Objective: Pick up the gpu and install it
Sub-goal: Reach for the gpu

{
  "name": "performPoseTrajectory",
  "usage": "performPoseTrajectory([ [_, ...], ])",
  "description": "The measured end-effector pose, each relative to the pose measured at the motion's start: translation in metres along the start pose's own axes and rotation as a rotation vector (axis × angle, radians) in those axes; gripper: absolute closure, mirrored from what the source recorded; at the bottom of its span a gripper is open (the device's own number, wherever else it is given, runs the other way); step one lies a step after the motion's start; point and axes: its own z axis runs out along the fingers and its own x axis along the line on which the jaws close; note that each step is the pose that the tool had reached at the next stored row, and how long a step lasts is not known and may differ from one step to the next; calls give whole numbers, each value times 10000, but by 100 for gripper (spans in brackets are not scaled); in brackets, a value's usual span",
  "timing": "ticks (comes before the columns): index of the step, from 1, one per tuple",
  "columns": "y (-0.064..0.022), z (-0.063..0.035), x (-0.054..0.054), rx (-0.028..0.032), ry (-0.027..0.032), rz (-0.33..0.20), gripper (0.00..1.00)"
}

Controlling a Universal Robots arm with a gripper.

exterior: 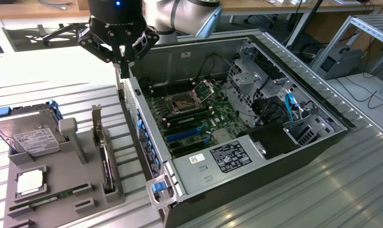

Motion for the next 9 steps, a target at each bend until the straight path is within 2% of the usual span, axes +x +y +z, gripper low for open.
performPoseTrajectory([
  [9, -3, -1, 36, 0, 0, 0, 89],
])
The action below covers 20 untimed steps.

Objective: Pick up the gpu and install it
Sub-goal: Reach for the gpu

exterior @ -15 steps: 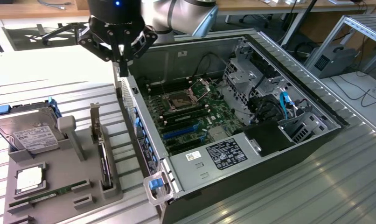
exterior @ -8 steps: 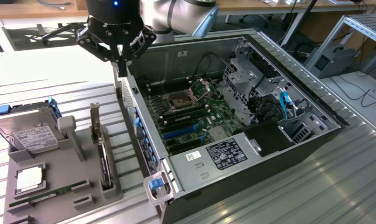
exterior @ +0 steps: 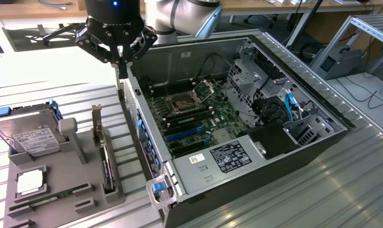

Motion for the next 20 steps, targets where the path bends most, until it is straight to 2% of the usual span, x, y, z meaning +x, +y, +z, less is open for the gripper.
performPoseTrajectory([
  [20, -6, -2, 71, 0, 0, 0, 89],
])
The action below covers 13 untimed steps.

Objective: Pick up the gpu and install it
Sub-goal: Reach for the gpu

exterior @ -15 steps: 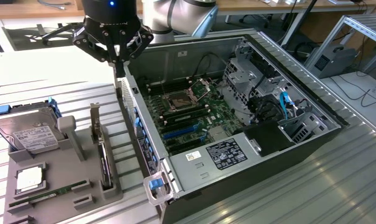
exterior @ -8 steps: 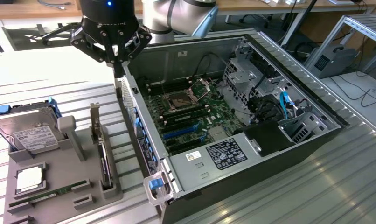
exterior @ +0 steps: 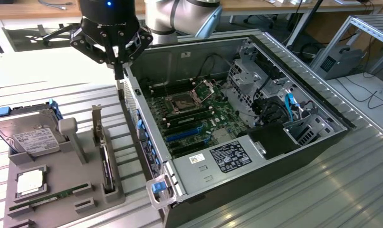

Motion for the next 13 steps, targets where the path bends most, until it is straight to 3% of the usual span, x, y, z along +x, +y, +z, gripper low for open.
performPoseTrajectory([
  [13, -3, -2, 46, 0, 0, 0, 89],
])
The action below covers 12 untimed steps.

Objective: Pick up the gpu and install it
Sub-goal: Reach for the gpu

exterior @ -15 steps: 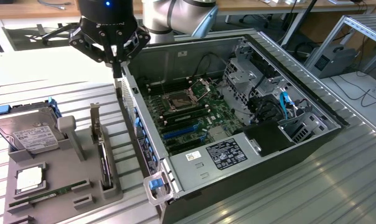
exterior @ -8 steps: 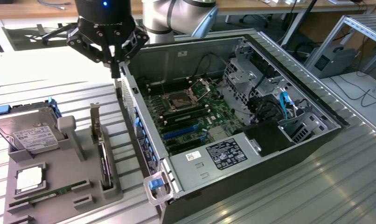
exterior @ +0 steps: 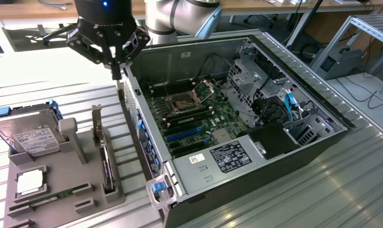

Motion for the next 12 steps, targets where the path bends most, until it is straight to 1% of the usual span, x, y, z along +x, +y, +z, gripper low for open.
performPoseTrajectory([
  [12, -2, 0, 24, 0, 0, 1, 89],
])
